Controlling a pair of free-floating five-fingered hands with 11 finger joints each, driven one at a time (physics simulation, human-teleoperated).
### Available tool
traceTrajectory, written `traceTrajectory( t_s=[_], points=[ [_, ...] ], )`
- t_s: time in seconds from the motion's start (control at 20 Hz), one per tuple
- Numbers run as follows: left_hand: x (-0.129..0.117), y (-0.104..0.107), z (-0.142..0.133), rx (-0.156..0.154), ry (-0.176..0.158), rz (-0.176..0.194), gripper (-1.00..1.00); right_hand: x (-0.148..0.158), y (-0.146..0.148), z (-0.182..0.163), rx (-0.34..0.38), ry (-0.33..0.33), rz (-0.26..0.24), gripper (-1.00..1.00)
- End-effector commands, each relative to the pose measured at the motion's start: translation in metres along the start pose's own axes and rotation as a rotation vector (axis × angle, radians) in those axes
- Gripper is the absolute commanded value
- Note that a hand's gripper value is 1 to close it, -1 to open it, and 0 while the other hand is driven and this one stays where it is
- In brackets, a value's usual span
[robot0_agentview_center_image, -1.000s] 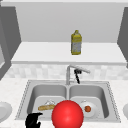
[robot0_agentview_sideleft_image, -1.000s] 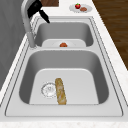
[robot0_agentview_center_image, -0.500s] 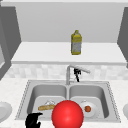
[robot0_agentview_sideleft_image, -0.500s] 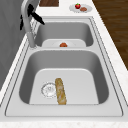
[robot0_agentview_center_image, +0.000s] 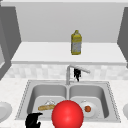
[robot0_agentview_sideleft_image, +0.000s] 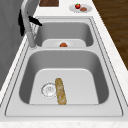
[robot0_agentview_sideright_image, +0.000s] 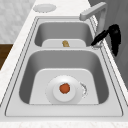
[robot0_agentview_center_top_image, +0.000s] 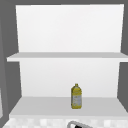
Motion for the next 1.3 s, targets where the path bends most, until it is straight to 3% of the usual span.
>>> traceTrajectory(
  t_s=[0.0, 0.25, 0.3, 0.35, 0.55, 0.75, 1.0, 1.25],
  points=[
    [0.0, 0.0, 0.0, 0.0, 0.0, 0.0, 0.0, 0.001, -0.01, -0.02, 0.043, -0.001, 0.002, -1.0],
    [0.0, 0.0, 0.0, 0.0, 0.0, 0.0, 0.0, -0.008, -0.008, -0.028, 0.205, 0.012, 0.01, -1.0],
    [0.0, 0.0, 0.0, 0.0, 0.0, 0.0, 0.0, -0.01, -0.008, -0.03, 0.235, 0.016, 0.011, 1.0],
    [0.0, 0.0, 0.0, 0.0, 0.0, 0.0, 0.0, -0.011, -0.008, -0.03, 0.256, 0.012, 0.045, 1.0],
    [0.0, 0.0, 0.0, 0.0, 0.0, 0.0, 0.0, -0.014, -0.002, -0.029, 0.382, 0.047, 0.023, 1.0],
    [0.0, 0.0, 0.0, 0.0, 0.0, 0.0, 0.0, -0.002, 0.001, -0.017, 0.449, 0.077, 0.012, 1.0],
    [0.0, 0.0, 0.0, 0.0, 0.0, 0.0, 0.0, 0.018, -0.002, 0.001, 0.433, 0.138, 0.002, 1.0],
    [0.0, 0.0, 0.0, 0.0, 0.0, 0.0, 0.0, 0.039, -0.013, 0.011, 0.363, 0.313, 0.025, 1.0]
  ],
)
